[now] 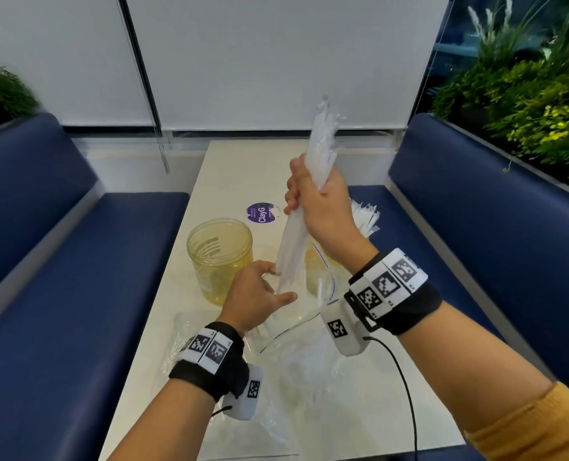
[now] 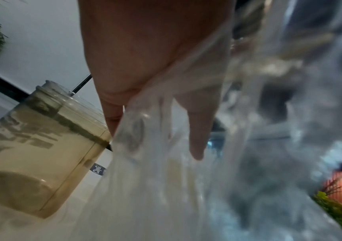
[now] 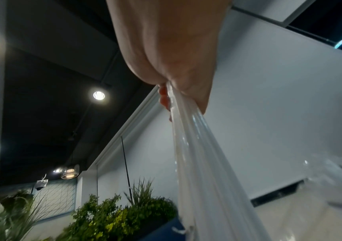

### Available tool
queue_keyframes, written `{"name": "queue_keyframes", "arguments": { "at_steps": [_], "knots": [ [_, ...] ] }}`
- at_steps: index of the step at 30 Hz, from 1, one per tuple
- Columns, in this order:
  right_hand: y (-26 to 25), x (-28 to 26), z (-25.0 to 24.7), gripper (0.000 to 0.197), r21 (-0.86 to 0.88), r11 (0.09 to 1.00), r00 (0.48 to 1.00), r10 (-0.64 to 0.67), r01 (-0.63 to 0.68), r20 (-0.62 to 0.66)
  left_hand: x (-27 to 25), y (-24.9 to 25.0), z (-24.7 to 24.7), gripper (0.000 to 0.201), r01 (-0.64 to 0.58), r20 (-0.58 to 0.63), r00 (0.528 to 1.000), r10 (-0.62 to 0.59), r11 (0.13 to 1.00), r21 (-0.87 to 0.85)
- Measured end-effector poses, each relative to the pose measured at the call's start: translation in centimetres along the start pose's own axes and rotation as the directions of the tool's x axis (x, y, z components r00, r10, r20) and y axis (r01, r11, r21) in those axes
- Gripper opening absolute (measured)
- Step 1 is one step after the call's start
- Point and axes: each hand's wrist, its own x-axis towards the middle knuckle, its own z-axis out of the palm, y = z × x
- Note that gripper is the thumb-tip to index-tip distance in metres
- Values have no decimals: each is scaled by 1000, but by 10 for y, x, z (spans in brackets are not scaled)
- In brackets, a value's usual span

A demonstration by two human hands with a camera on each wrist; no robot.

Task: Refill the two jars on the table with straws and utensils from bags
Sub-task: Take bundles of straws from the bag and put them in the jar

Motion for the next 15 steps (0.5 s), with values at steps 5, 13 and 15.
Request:
{"name": "queue_keyframes", "arguments": {
  "at_steps": [5, 13, 15],
  "knots": [
    [-32, 22, -15, 17, 55, 990, 991, -129, 132, -46, 3, -4, -1, 41, -16, -37, 999, 15, 1000, -18],
    [-61, 72, -80, 14, -39, 923, 888, -380, 384, -260, 6, -6, -4, 40, -40, -51, 998, 36, 997, -73],
    [-46, 80, -88, 15, -130, 921, 877, -390, 368, -280, 6, -6, -4, 41, -48, -52, 998, 44, 996, -76]
  ]
}}
